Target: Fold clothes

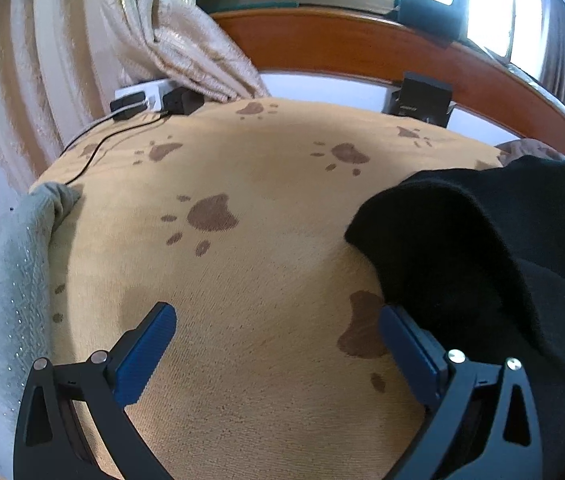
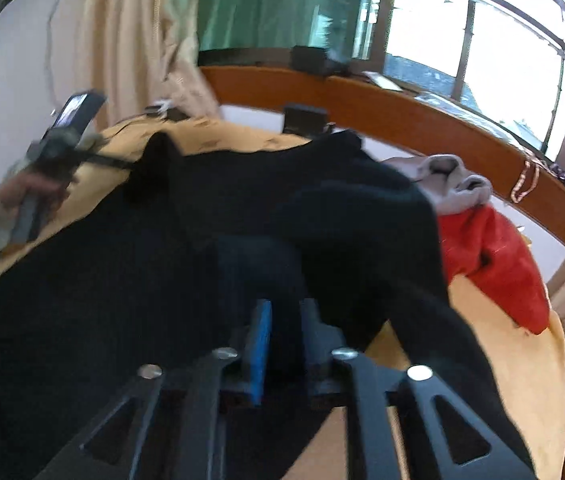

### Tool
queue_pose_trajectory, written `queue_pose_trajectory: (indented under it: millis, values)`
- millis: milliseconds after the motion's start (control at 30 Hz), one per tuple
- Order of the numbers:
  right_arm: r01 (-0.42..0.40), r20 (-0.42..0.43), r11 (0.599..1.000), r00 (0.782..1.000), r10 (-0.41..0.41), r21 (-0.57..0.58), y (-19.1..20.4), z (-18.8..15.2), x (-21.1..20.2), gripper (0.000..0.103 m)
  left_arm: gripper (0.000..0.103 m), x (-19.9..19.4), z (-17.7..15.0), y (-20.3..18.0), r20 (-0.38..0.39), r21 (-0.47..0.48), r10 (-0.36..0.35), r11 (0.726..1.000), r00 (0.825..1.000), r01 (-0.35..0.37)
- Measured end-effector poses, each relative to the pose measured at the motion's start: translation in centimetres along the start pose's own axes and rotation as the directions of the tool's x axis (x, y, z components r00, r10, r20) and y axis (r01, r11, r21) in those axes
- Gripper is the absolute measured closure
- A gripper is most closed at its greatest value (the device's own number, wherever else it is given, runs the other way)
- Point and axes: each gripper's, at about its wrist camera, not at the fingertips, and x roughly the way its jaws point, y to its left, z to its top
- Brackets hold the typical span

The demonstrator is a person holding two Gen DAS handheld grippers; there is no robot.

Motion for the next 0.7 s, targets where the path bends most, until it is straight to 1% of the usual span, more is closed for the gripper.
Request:
queue_pose_trajectory:
  millis: [33, 67, 100, 200, 267, 300, 333, 367, 433, 467, 500, 533, 567, 633, 700]
  values:
    - [0.006, 0.003, 1.000, 1.000, -0.006, -0.004, 0.3, -0.3, 0.0, 0.052, 0.001, 0.0, 0.0, 0.0, 0.002, 0.000, -0.001, 1.000, 1.000, 0.001]
    - [0.013, 0.007, 1.000, 1.000, -0.013, -0.006, 0.6, -0.6, -0.1, 0.031, 0.001, 0.0, 0.0, 0.1, 0.001, -0.004, -0.002, 1.000, 1.000, 0.002]
    - [0.011, 0.019, 1.000, 1.000, -0.011, -0.001, 0.7, -0.9, -0.1, 0.029, 0.001, 0.0, 0.0, 0.2, -0.001, -0.011, -0.003, 1.000, 1.000, 0.003]
    - [0.002, 0.057, 1.000, 0.998, -0.003, 0.004, 1.0, -1.1, -0.3, 0.029, 0.001, 0.1, 0.0, 0.6, -0.004, -0.034, -0.008, 0.999, 1.000, 0.008]
    - [0.006, 0.054, 1.000, 0.999, -0.006, -0.015, 1.3, -1.0, 0.0, 0.030, 0.001, 0.1, 0.0, 1.0, -0.002, -0.050, -0.011, 0.999, 1.000, 0.011]
    - [0.011, 0.032, 0.999, 0.999, -0.009, -0.041, 1.7, -1.0, 0.7, 0.030, 0.001, 0.1, 0.0, 1.0, 0.000, -0.052, -0.013, 0.999, 1.000, 0.013]
    - [0.014, 0.009, 0.998, 1.000, -0.014, -0.069, 2.0, -1.0, 1.4, 0.032, 0.001, 0.0, 0.1, 1.0, 0.003, -0.052, -0.015, 0.999, 1.000, 0.015]
    - [0.017, -0.015, 0.995, 1.000, -0.019, -0.096, 2.4, -0.9, 2.1, 0.038, 0.001, -0.1, 0.1, 1.0, 0.008, -0.051, -0.018, 0.999, 1.000, 0.018]
    - [0.026, -0.068, 0.990, 0.997, -0.036, -0.140, 2.9, -0.8, 3.7, 0.058, 0.001, -0.3, 0.3, 0.9, 0.023, -0.040, -0.018, 0.999, 1.000, 0.019]
    - [0.033, -0.099, 0.987, 0.994, -0.049, -0.156, 3.0, -0.6, 4.6, 0.078, 0.001, -0.4, 0.4, 0.8, 0.029, -0.030, -0.014, 0.999, 0.999, 0.015]
    - [0.035, -0.107, 0.986, 0.993, -0.053, -0.162, 3.0, -0.4, 4.9, 0.086, 0.001, -0.5, 0.7, 0.6, 0.037, -0.015, -0.004, 1.000, 0.999, 0.004]
    - [0.033, -0.118, 0.986, 0.992, -0.053, -0.161, 2.7, 0.1, 5.3, 0.091, 0.001, -0.7, 1.0, 0.5, 0.045, 0.002, 0.010, 1.000, 0.999, -0.010]
    - [0.035, -0.094, 0.989, 0.994, -0.049, -0.143, 2.2, 0.7, 4.4, 0.094, 0.001, -0.9, 1.2, 0.3, 0.051, 0.016, 0.020, 1.000, 0.998, -0.021]
    - [0.037, -0.039, 0.994, 0.998, -0.041, -0.103, 1.1, 2.0, 2.5, 0.094, 0.001, -1.2, 2.0, -0.1, 0.062, 0.058, 0.035, 0.998, 0.997, -0.039]
    - [0.037, 0.017, 0.997, 0.999, -0.036, -0.064, 0.1, 3.3, 0.5, 0.095, 0.001, -1.4, 2.8, -0.7, 0.077, 0.105, 0.077, 0.991, 0.994, -0.085]
